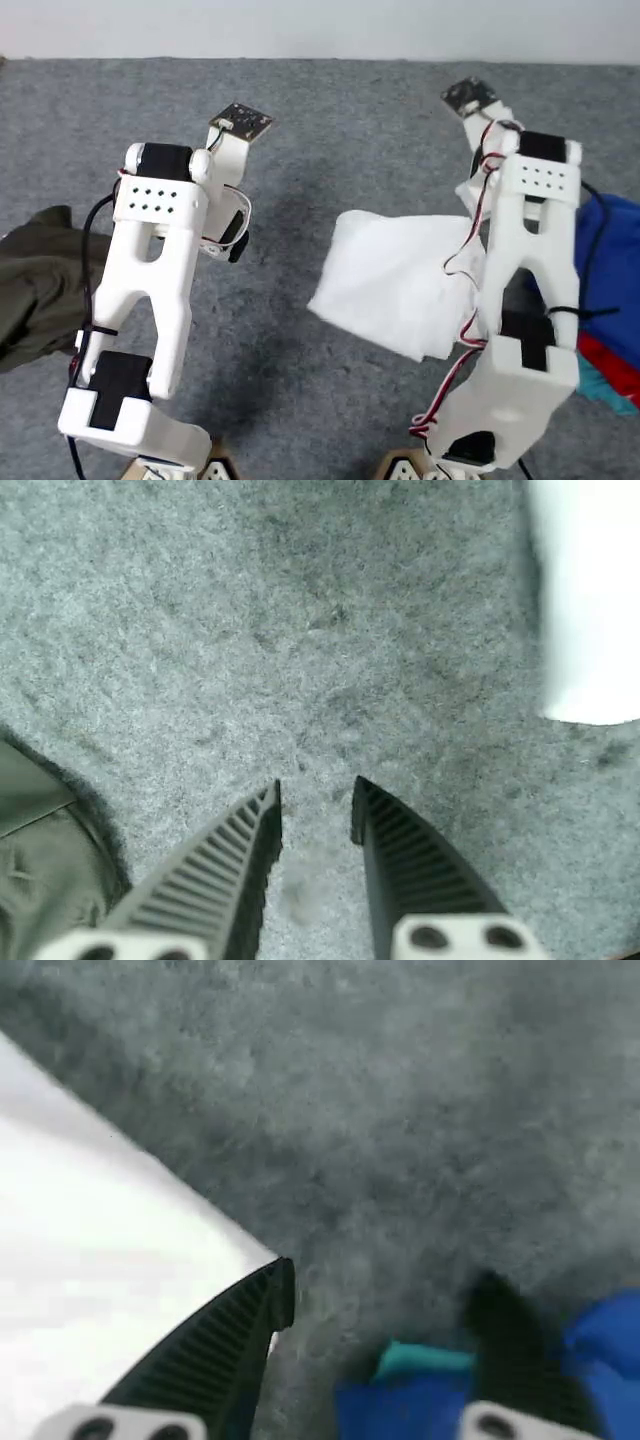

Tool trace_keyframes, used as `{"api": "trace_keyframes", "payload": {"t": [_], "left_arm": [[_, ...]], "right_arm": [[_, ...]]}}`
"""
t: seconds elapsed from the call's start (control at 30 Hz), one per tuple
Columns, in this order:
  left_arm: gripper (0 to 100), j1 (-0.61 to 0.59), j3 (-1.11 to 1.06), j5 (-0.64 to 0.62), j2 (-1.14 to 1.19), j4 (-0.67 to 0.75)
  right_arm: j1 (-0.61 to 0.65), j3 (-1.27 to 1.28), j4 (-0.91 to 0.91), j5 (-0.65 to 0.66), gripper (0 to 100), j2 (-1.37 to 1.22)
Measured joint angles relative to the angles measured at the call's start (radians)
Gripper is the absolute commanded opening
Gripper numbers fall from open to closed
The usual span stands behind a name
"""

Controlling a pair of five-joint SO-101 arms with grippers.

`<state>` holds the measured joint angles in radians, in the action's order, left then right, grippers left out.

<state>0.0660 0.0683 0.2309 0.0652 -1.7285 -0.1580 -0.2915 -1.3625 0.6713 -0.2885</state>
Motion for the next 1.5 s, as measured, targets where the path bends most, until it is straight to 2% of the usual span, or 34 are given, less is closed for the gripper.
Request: {"api": "trace_keyframes", "payload": {"t": [0.1,0.3,0.5,0.77,0.9,1.13,1.33,1.43,1.5], "left_arm": [[11,0.000,0.000,0.000,0.000,0.000],[11,0.000,-0.002,0.000,0.000,0.000],[11,0.000,-0.072,0.000,-0.002,0.000],[11,0.000,-0.078,0.000,-0.002,0.000],[11,0.000,-0.078,0.000,-0.005,0.000],[8,0.000,-0.078,0.000,-0.005,0.000],[7,0.000,-0.078,0.000,-0.005,0.000],[7,0.000,-0.078,0.000,-0.005,0.000],[7,0.000,-0.078,0.000,-0.005,0.000]], "right_arm": [[0.018,-0.049,-0.107,-0.055,41.0,0.032],[0.035,-0.069,-0.331,-0.316,41.0,0.046],[0.058,-0.040,-0.393,-0.511,41.0,0.025],[0.058,0.115,-0.385,-0.531,40.9,-0.126],[0.061,0.117,-0.341,-0.531,40.9,-0.169],[0.158,0.115,-0.331,-0.531,40.9,-0.180],[0.155,0.114,-0.316,-0.531,40.7,-0.229],[0.160,0.114,-0.296,-0.531,34.1,-0.264],[0.158,0.114,-0.295,-0.531,24.5,-0.279]]}}
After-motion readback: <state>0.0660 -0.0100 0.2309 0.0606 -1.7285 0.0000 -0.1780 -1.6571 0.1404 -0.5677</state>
